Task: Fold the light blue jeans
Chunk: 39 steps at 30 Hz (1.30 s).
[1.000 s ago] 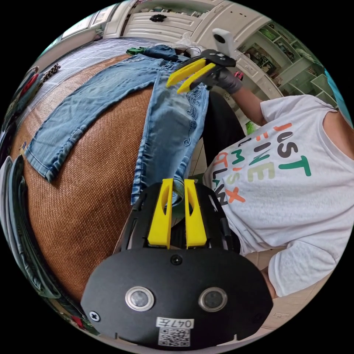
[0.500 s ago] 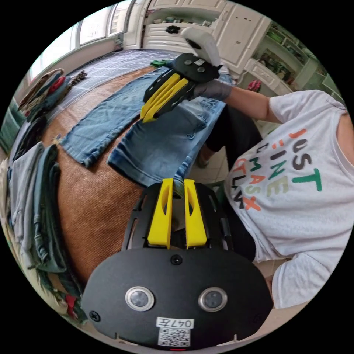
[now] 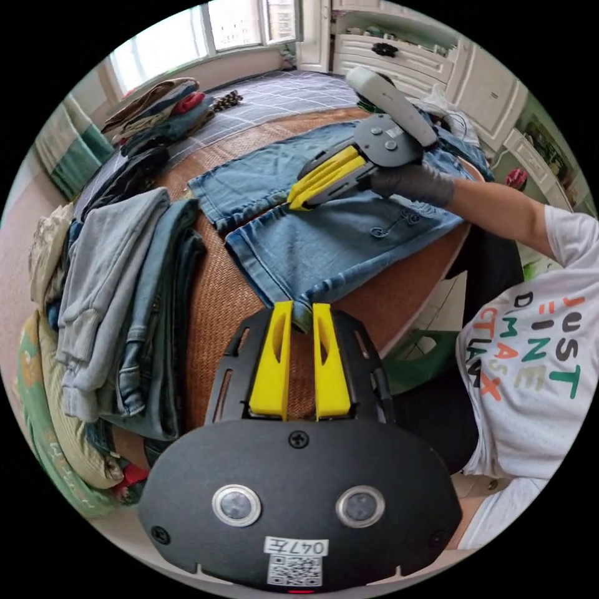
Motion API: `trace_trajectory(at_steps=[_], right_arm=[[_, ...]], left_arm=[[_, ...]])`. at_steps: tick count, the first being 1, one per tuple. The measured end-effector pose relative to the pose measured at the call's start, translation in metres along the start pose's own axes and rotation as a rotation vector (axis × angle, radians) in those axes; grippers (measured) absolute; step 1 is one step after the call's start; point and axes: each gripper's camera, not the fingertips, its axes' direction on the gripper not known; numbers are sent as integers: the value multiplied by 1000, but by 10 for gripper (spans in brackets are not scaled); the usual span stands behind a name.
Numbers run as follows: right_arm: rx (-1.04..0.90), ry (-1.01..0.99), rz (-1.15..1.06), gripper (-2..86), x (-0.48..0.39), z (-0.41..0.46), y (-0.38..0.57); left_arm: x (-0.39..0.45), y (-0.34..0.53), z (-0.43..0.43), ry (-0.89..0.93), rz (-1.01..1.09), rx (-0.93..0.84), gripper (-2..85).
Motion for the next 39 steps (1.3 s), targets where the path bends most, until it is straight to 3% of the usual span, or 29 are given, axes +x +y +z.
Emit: trace_trajectory(at_steps=[4, 7, 12, 18, 20, 24, 28, 32, 36, 39], right_arm=[[133, -75, 95, 60, 27, -67, 56], [154, 22, 221, 41, 60, -130, 153], [-132, 364, 683, 12, 149, -211, 396], [-450, 380, 816, 5, 156, -202, 575], [-350, 365, 823, 3, 150, -206, 601], [-349, 312, 849, -5, 168, -219, 606], [-141, 392, 763, -9, 196, -239, 567], [-263, 402, 690, -7, 262, -180, 522], [-491, 409, 662, -6, 310, -96, 518], [-504, 326, 704, -6, 326, -76, 534]], left_arm=[[-37, 31, -28, 70, -131, 132, 95], [-46, 53, -57, 55, -217, 246, 84], [-23, 22, -66, 60, -162, 294, 62], [1, -69, 5, -31, -117, 39, 49], [-5, -82, 33, -102, -171, -85, 41], [-2, -94, 28, -92, -193, -71, 10], [19, -132, -10, -152, -122, 106, -5], [28, -184, -3, -254, -55, 156, -9], [11, -241, 54, -371, -71, -8, -10], [-14, -257, 98, -402, -158, -170, -10]])
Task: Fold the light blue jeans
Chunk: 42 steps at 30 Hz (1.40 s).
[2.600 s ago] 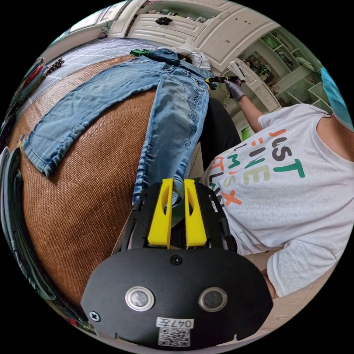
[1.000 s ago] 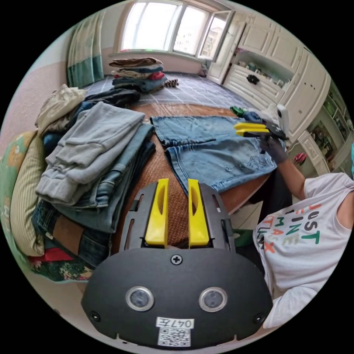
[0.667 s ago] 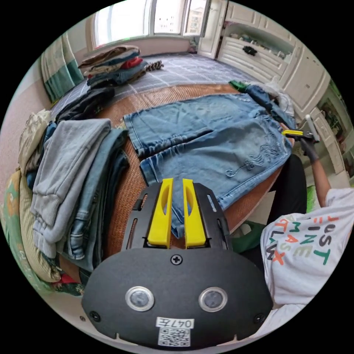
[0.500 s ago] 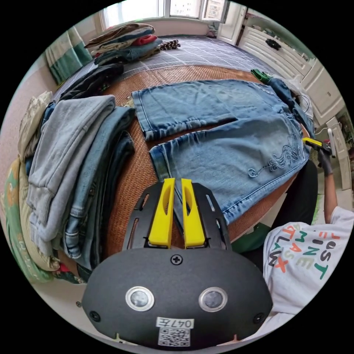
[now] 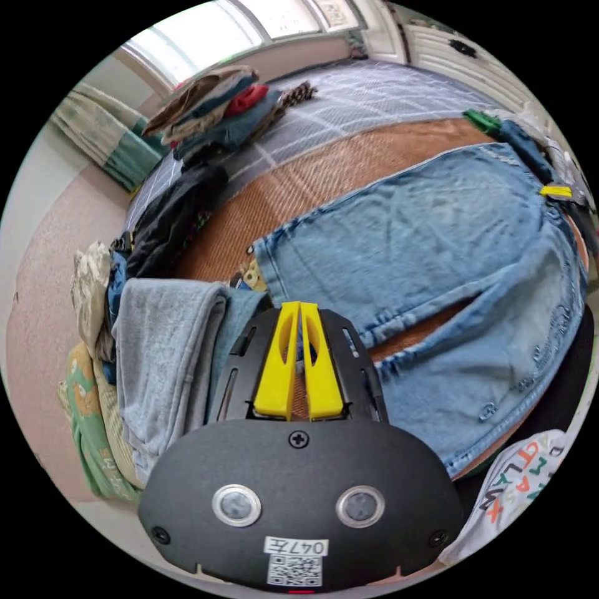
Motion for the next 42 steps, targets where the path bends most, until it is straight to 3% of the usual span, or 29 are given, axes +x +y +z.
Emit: trace_trajectory(at_steps=[4, 8, 12, 15, 17, 20, 27, 33, 36, 39, 42], right_arm=[[14, -83, 37, -6, 11, -4, 7], [139, -22, 106, -6, 8, -24, 36], [26, -38, 3, -6, -24, 13, 33], [-25, 6, -33, -6, -44, 33, 34], [-112, 89, -19, -6, -46, 40, 39], [-94, 81, -20, -6, -57, 35, 54], [287, 2, 133, -5, -58, -20, 87], [259, -13, 152, -5, -75, 14, 51], [216, -10, 182, -5, -82, 41, 42], [110, 44, 206, -5, -85, 86, 50], [159, -13, 291, -7, -84, 88, 76]], left_arm=[[0, -3, 3, 33, -37, 53, -10], [5, -6, -5, 28, -66, 83, -10], [11, -11, -15, 78, -86, 185, -10], [19, -22, 10, 49, -79, 79, -10], [15, -20, 10, 76, -120, 103, -10], [10, -21, 9, 129, -159, 103, -10], [13, -22, -35, 146, -163, 310, -10], [25, -75, -7, 88, -96, 230, -10], [22, -89, 25, 90, -160, 99, -10], [15, -82, 37, 135, -231, 108, -10], [17, -78, 40, 120, -216, 104, -10]])
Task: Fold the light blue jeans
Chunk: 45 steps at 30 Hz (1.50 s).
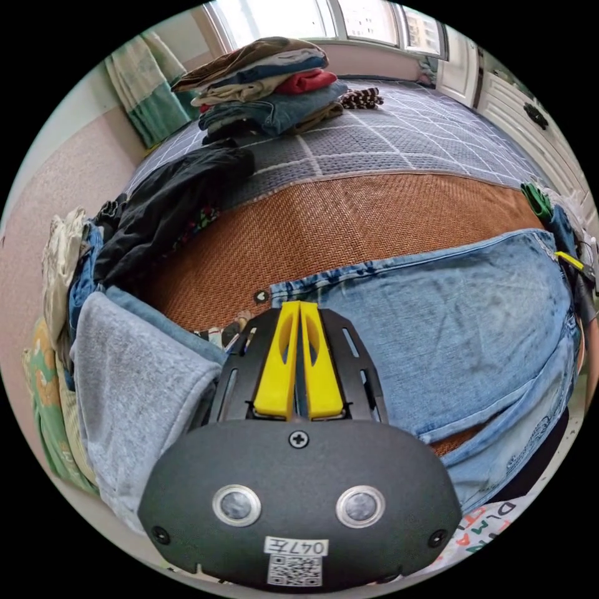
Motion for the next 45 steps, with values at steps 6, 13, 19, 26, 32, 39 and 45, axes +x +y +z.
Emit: trace_trajectory(at_steps=[6, 13, 19, 26, 32, 39, 45], right_arm=[[241, -44, -65, -10, -37, -105, 94], [332, -69, -193, -6, -91, -185, 331], [179, -42, -177, -6, -104, -131, 485], [267, 3, 69, 1, -40, -132, 611], [234, -322, 273, 35, 9, -77, 733], [308, -510, 424, 53, 23, 11, 823], [299, -489, 418, 62, 35, 63, 861]], left_arm=[[-3, 45, -56, 25, 44, 101, -10], [2, 227, -122, 250, 180, 141, -10], [5, 308, -71, 224, 149, 5, -10], [-60, 384, -109, 265, -57, 196, -6], [-111, 477, -83, 524, -307, 215, 63], [-139, 523, -20, 747, -514, 215, 97], [-159, 551, -1, 782, -567, 231, 96]])
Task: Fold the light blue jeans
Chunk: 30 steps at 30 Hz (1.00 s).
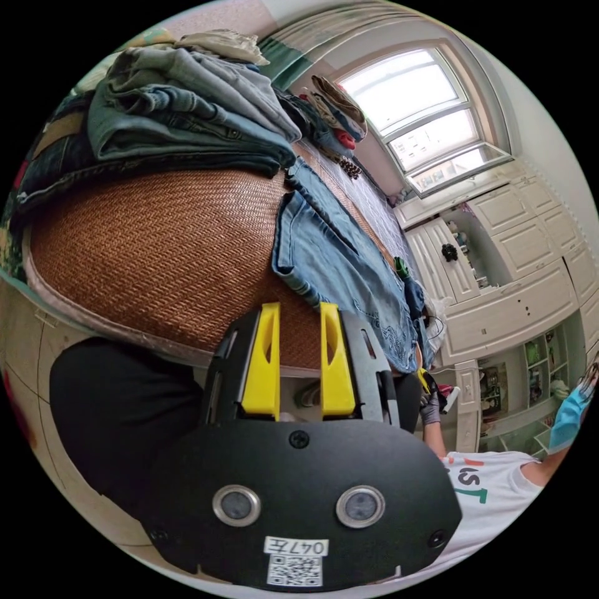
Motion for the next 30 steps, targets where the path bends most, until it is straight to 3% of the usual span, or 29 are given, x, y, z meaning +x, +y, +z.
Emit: trace_trajectory(at_steps=[15, 23, 30], right_arm=[[2, -389, 109, 34, 102, 63, 100], [10, -339, 137, 44, 121, 75, 127], [-40, -403, 120, 36, 127, 103, 122]], left_arm=[[-58, 28, -19, 131, -114, 81, 92], [-48, 27, -13, 79, -77, 106, 83], [-47, 29, -2, 177, -77, 116, -4]])
